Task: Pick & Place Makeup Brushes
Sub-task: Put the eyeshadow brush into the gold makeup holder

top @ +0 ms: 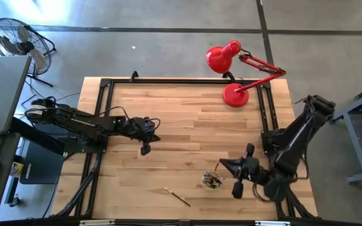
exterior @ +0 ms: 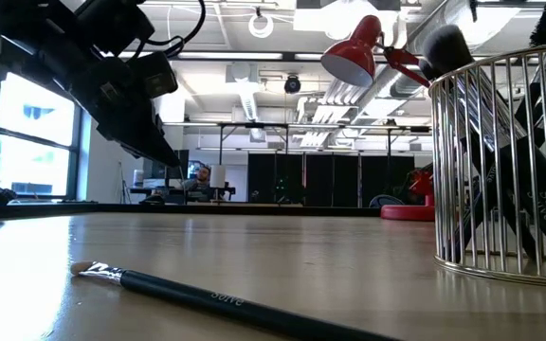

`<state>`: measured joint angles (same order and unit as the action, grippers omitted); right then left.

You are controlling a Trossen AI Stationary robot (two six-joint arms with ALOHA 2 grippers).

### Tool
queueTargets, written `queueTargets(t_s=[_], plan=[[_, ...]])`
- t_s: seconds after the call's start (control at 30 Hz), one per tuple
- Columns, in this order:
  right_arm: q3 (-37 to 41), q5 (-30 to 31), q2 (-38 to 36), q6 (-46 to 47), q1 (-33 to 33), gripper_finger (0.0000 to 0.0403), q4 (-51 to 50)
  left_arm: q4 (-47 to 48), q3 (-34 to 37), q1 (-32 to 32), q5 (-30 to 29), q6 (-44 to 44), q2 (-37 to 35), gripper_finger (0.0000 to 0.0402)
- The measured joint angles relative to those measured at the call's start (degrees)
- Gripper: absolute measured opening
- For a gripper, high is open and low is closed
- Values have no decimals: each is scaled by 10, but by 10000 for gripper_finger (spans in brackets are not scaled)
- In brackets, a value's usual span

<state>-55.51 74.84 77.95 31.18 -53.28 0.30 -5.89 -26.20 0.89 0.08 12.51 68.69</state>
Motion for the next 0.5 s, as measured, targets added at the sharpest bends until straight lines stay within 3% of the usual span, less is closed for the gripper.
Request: queueTargets(t_s=[0.23, 0.5], plan=[[0, 12, 83, 96, -9, 0, -5, 0, 0, -1, 2, -1, 0, 1], [1, -24, 159, 169, 15, 0, -25, 0, 0, -1, 4, 0, 0, 1]])
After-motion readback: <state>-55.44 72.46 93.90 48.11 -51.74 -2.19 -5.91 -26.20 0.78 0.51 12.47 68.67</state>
